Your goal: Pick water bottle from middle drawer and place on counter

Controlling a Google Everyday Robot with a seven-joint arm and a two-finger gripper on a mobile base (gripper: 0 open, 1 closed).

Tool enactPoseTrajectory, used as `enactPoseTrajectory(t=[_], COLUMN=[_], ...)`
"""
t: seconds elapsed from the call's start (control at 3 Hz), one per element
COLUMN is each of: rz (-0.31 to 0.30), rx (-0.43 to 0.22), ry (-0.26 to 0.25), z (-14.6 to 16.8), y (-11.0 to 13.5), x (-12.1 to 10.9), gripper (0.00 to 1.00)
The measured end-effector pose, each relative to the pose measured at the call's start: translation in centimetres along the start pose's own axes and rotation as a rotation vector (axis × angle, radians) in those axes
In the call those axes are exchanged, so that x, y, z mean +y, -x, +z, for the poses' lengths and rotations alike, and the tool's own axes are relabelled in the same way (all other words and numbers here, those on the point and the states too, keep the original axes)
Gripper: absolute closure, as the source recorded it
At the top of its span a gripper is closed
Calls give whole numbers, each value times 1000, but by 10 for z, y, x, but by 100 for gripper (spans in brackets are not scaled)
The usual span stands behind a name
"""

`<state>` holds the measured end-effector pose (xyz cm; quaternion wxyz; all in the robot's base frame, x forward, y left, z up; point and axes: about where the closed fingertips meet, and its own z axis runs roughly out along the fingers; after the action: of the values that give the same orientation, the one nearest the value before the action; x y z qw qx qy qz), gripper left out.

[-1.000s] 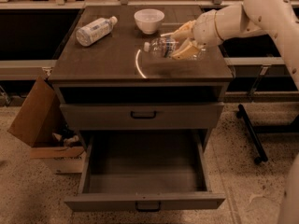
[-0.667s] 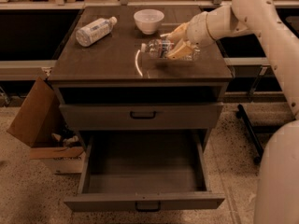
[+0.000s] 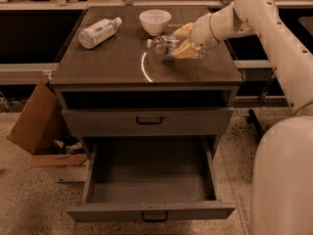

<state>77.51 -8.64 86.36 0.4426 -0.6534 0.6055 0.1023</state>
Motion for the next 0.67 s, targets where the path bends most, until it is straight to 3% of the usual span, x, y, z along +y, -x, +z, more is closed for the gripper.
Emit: enactPoseTrajectory(t=[0.33, 0.67], rz=[16, 23], rx=[3, 2], ry=[9, 11], z=[4, 4], y=[-4, -5], x=[-1, -3], gripper=[6, 0])
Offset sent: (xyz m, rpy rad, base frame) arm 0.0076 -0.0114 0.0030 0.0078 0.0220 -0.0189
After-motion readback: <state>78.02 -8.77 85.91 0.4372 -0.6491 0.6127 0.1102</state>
